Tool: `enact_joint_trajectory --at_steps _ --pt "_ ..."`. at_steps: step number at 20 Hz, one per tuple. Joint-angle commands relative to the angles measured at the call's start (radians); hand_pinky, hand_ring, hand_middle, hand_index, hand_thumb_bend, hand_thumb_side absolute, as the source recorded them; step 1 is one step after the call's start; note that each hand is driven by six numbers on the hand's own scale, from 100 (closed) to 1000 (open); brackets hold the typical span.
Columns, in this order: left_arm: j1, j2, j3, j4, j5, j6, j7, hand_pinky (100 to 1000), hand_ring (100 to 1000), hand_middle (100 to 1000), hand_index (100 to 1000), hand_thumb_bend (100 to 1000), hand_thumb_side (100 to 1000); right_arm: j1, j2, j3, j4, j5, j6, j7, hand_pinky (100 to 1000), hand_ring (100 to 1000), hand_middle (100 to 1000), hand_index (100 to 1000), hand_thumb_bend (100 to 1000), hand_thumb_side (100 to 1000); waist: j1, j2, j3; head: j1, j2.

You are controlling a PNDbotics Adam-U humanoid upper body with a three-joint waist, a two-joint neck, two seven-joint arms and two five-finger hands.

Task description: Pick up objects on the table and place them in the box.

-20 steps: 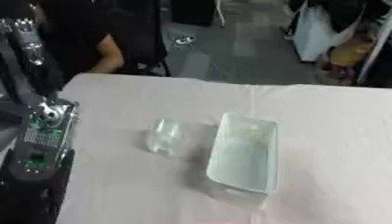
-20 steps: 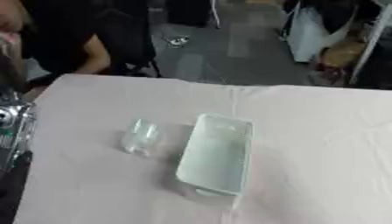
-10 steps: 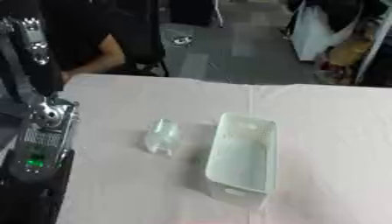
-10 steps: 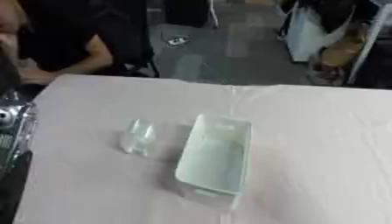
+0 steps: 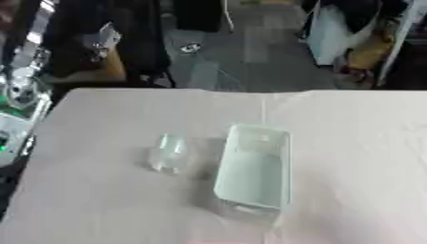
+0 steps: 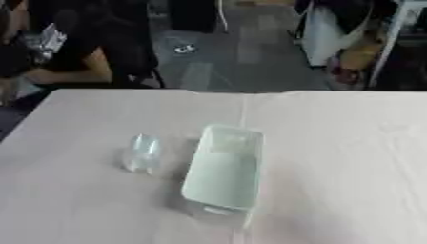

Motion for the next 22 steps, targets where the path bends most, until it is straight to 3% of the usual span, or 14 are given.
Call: enact_joint_trajectory --at_steps 1,4,10,17,22 --pt "-0.055 0.135 -0.054 0.090 0.012 0.035 -0.210 753 744 756 849 809 816 -0.013 -0.029 0.001 -0.015 -0.001 0.000 0.006 894 922 921 942 100 652 0.003 -0.009 -0.005 -0.003 -0.017" --pt "-0.098 0.163 -0.115 0.170 0.040 0.047 -0.334 752 740 751 843 815 835 -0.015 -0.029 0.003 -0.015 -0.003 0.000 0.009 895 922 921 942 100 653 0.005 -0.009 -0.011 0.000 -0.022" --pt "-0.154 0.172 -0.238 0.310 0.077 0.076 -0.481 751 747 757 846 849 888 -0.019 -0.030 0.009 -0.015 -0.006 -0.003 0.015 895 922 921 942 100 651 0.007 -0.008 -0.019 0.005 -0.024" --pt "-0.209 0.101 -0.325 0.387 -0.103 0.044 -0.548 767 769 769 857 939 885 -0.020 -0.027 0.012 -0.015 -0.010 -0.005 0.020 895 922 921 942 100 650 0.004 -0.006 -0.023 0.011 -0.023" --pt "-0.232 0.021 -0.375 0.404 -0.216 -0.007 -0.557 771 769 765 853 943 887 -0.022 -0.024 0.013 -0.015 -0.011 -0.006 0.022 895 922 921 942 100 649 0.000 -0.004 -0.024 0.016 -0.023"
